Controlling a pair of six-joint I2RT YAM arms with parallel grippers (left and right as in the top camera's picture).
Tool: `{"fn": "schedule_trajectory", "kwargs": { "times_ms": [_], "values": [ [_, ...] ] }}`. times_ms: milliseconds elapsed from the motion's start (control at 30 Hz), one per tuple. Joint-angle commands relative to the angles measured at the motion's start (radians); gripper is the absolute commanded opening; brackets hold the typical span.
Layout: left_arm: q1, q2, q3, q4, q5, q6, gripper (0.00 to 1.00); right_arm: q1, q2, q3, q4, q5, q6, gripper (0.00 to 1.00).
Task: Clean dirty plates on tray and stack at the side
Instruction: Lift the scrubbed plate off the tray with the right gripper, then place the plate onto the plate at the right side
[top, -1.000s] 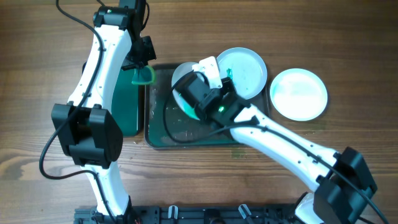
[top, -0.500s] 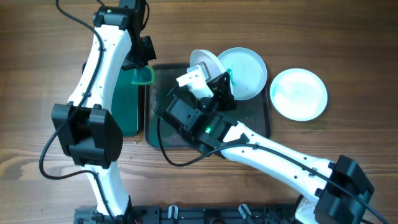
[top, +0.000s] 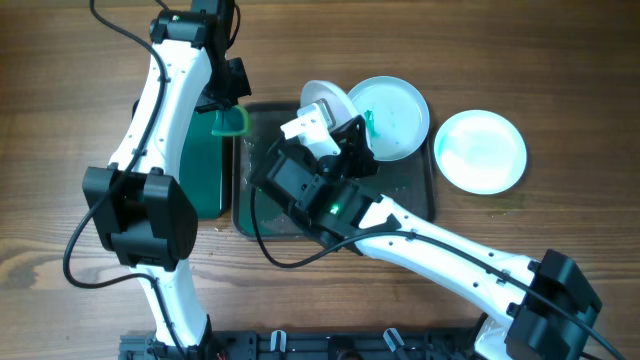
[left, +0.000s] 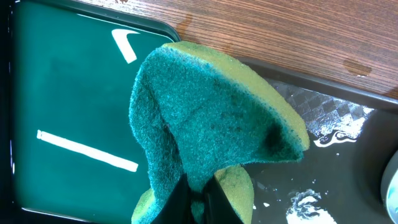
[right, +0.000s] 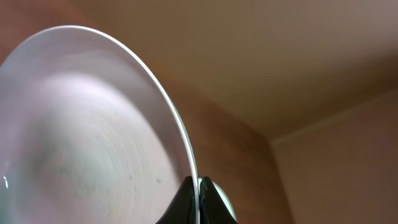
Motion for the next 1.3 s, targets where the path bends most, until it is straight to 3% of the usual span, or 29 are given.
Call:
{"fn": "schedule_trajectory", "kwargs": {
  "times_ms": [0,133,267,333,433,833,1133,1267],
  "values": [
    [0.005,-0.009,0.014,0.003,-0.021,0.011,0.04,-0.02,-0.027,0.024,-0.06,-0.256,0.063,0.04],
    [0.005,-0.009,0.014,0.003,-0.02,0.011,0.04,-0.127,-0.027,0.025,-0.14,-0.69,0.215,0.04],
    [0.005,-0.009,0.014,0.003,-0.021,0.011,0.04,-0.304,-0.035,0.025,-0.135,-1.114,0.212,0.04],
    [0.005,-0.009,0.014,0.003,-0.021,0.011,0.04,-0.437,-0.061,0.025,-0.138,-1.274,0.211,0.04],
    [0.005,-0.009,0.014,0.006,-0.02,0.011,0.04,-0.58,-0.094,0.025,-0.155,-1.365,0.212,0.04],
    [0.005,-0.009,0.014,0.011,-0.021,0.011,0.04,-1.18,-0.126,-0.02,-0.267,-1.307,0.214,0.04],
    [0.005,-0.009,0.014,0.018,-0.02,0.011,0.04,-1.289,-0.123,-0.19,-0.197,-1.052,0.246,0.04],
    [0.005,-0.009,0.014,0.018,-0.02,0.011,0.04,-1.289,-0.121,-0.232,-0.105,-1.048,0.246,0.07]
  ]
}}
